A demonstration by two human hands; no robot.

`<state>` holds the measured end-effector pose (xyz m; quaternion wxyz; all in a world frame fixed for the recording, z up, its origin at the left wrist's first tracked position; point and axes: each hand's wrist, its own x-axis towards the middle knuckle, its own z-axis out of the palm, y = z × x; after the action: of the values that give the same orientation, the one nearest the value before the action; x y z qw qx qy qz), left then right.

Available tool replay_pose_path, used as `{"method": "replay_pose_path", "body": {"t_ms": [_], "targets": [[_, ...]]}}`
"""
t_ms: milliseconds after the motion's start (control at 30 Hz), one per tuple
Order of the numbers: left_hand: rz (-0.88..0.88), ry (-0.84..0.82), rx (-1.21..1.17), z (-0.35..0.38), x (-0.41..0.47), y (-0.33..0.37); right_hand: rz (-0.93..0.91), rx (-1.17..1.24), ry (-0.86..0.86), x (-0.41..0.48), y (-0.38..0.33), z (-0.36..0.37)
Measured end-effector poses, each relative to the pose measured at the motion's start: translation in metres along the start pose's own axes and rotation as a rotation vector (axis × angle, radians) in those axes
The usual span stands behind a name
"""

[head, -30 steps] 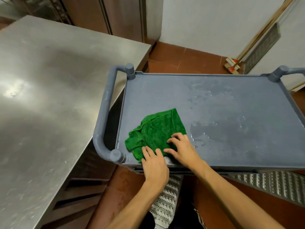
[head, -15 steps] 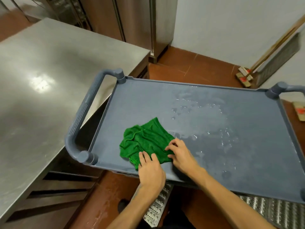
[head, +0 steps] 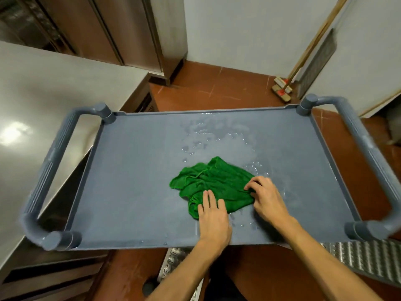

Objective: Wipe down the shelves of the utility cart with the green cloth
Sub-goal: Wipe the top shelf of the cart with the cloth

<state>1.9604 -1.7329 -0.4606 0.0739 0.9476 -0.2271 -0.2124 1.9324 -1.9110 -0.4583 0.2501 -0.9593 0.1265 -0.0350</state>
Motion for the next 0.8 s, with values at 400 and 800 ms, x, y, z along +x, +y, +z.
{"method": "replay_pose_path", "body": {"t_ms": [400, 800], "targets": [[0.311, 0.277, -0.165, -0.01, -0.016, -0.07, 0.402, -0.045, 0.089, -0.019, -0.062, 0.049], [-0.034, 0.247, -0.051, -0.011, -0.011, -0.2, 0.778, -0.179, 0.11, 0.016, -0.088, 0.095]]}}
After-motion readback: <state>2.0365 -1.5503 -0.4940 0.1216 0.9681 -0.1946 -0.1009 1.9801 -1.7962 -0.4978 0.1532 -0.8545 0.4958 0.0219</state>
